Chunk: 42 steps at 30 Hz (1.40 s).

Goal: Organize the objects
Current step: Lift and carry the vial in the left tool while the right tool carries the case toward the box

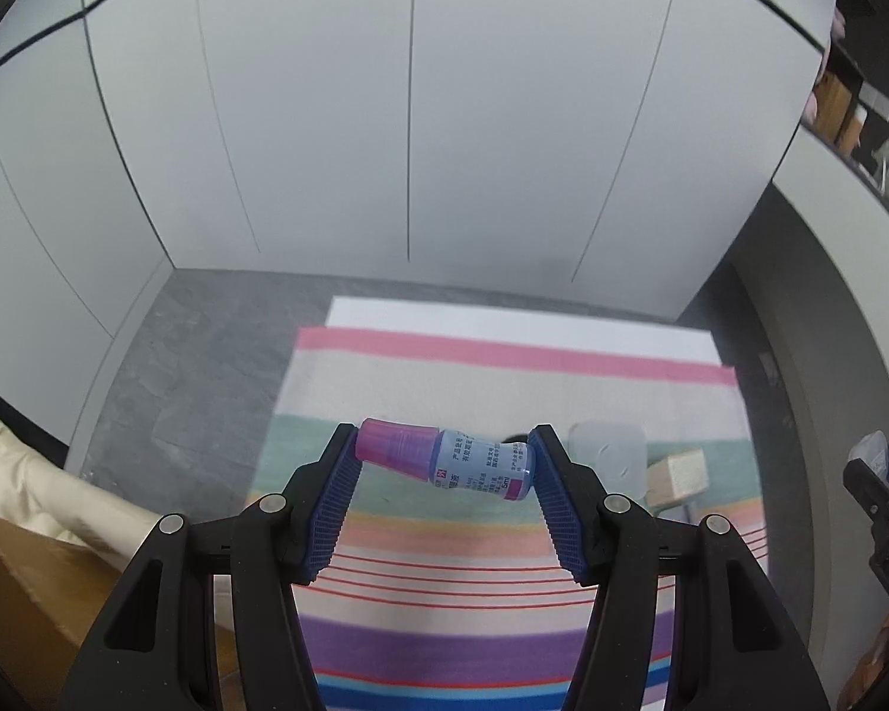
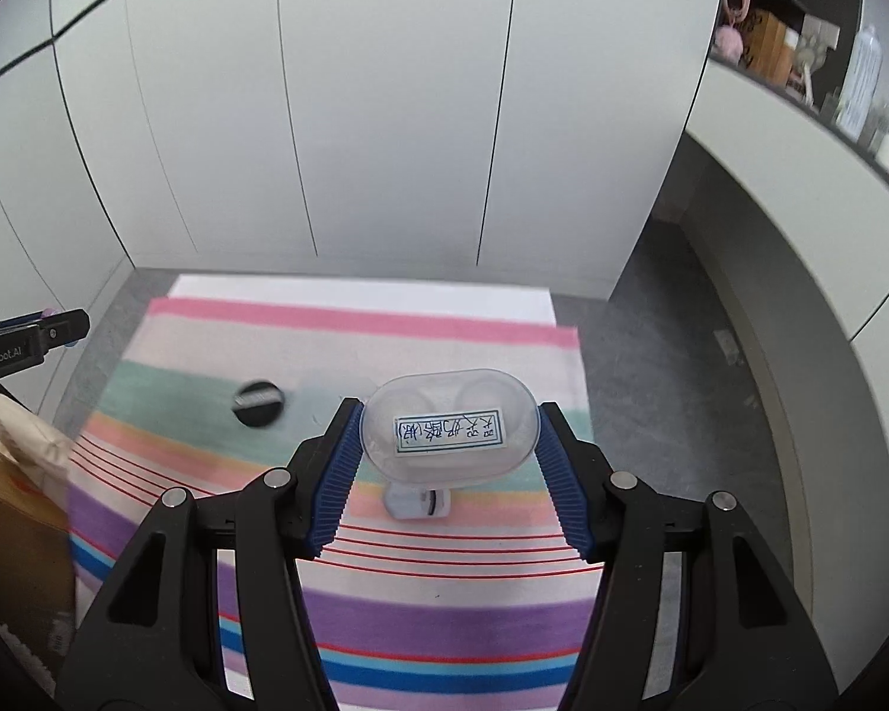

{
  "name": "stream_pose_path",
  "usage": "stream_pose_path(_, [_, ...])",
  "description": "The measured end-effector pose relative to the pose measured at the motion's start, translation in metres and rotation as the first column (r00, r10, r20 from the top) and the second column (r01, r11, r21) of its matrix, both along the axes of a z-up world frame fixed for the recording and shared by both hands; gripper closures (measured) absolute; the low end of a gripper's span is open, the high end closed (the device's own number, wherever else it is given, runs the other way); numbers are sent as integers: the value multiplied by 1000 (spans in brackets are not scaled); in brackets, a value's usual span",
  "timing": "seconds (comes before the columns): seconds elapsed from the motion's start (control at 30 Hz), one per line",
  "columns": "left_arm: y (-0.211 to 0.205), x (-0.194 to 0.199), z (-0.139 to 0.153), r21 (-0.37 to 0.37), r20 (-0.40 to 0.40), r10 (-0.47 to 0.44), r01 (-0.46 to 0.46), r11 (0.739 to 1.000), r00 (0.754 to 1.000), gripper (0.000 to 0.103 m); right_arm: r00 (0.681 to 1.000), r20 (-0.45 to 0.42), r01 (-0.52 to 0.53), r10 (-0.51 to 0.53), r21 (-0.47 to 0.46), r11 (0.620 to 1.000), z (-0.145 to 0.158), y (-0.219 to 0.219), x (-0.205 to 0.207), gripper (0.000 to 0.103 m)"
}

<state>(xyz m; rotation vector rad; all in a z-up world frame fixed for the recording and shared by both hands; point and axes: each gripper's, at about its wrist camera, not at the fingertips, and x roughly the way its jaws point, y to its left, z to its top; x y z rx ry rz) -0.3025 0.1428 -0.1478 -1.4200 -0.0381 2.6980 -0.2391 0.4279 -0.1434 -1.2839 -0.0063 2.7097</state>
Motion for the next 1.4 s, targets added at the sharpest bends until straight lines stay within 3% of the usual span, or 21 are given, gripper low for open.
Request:
stream_pose_path(0.27, [-10, 32, 70, -28, -59, 20, -22, 999, 998, 44, 997, -78, -16, 16, 6, 1000, 91, -28, 19, 42])
stream_pose_path(0.47, [-10, 60, 110, -46, -112, -3, -2, 999, 994, 44, 991, -130, -39, 40, 9, 999, 140, -45, 40, 42])
stream_pose_path(0.73, [-11, 83, 131, -16, -104, -13, 11, 1000, 994, 44, 989, -141, -53, 50, -17, 998, 156, -49, 64, 42])
stream_pose_path(1.13, [-10, 108, 129, -72, -71, -11, 6, 997, 997, 44, 988, -147, -50, 49, -2, 999, 161, -45, 94, 42])
stream_pose_path(1.4, [-13, 149, 138, -90, -86, -34, 26, 996, 996, 44, 992, -117, -37, 39, 22, 999, 156, -45, 113, 42])
